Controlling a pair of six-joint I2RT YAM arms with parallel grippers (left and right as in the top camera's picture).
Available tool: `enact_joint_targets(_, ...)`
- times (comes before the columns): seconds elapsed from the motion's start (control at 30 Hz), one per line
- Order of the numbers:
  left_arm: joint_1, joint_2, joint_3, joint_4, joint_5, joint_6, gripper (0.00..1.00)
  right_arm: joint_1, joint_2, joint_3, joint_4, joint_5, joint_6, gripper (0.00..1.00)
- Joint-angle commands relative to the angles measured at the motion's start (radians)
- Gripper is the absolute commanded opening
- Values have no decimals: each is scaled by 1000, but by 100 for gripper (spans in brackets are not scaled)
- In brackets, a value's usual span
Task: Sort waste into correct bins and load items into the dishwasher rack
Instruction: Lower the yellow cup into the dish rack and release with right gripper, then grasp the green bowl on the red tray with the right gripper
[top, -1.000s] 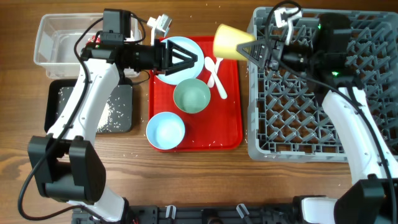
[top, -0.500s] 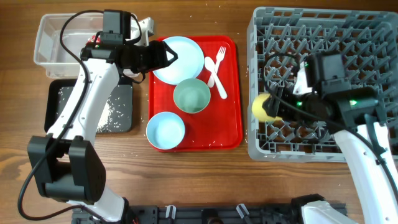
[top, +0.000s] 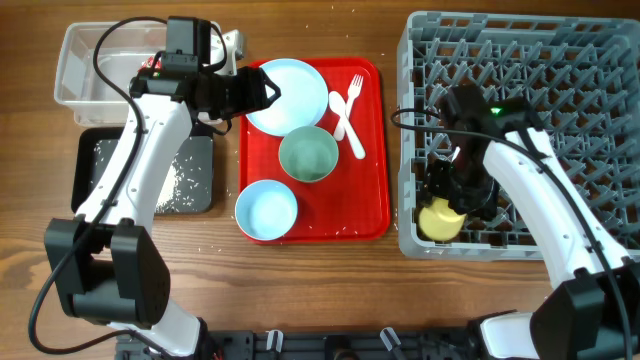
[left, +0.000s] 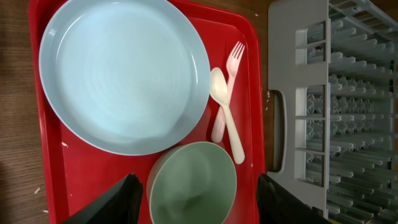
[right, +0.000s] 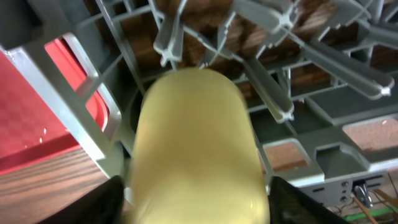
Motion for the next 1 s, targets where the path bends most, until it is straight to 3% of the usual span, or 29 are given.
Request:
enact_joint_targets(0.0, -1, -16, 9, -1, -6, 10, 60, 3, 8, 17, 32, 8, 10, 83)
enact_joint_targets(0.2, -1, -16, 9, 0, -7, 10, 61, 9, 8, 257, 87, -85, -106, 83)
enact_joint_targets(0.3, -1, -16, 9, 0, -74, 10, 64, 66, 8, 379, 252, -108, -116, 76)
enact_joint_targets(0.43, 23, -16, 9, -2, -84, 10, 68, 165, 101, 379, 460, -114, -39, 72)
enact_joint_targets(0.57, 86, -26, 9, -1, -84, 10, 79, 215, 294, 379, 529, -174, -3, 68)
enact_joint_targets(0.77, 132, -155, 9, -3, -55, 271, 79, 241, 509, 378, 518, -266, 8, 58)
enact_joint_targets(0.83, 132, -181, 9, 0, -71, 276, 82, 249, 529, 372, 518, -265, 11, 50)
enact_joint_targets(0.9, 132, -187, 9, 0, -77, 275, 87, 261, 535, 357, 528, -254, 12, 43)
enact_joint_targets(0.97, 132, -183, 9, -5, -77, 275, 100, 271, 554, 352, 537, -239, 14, 43)
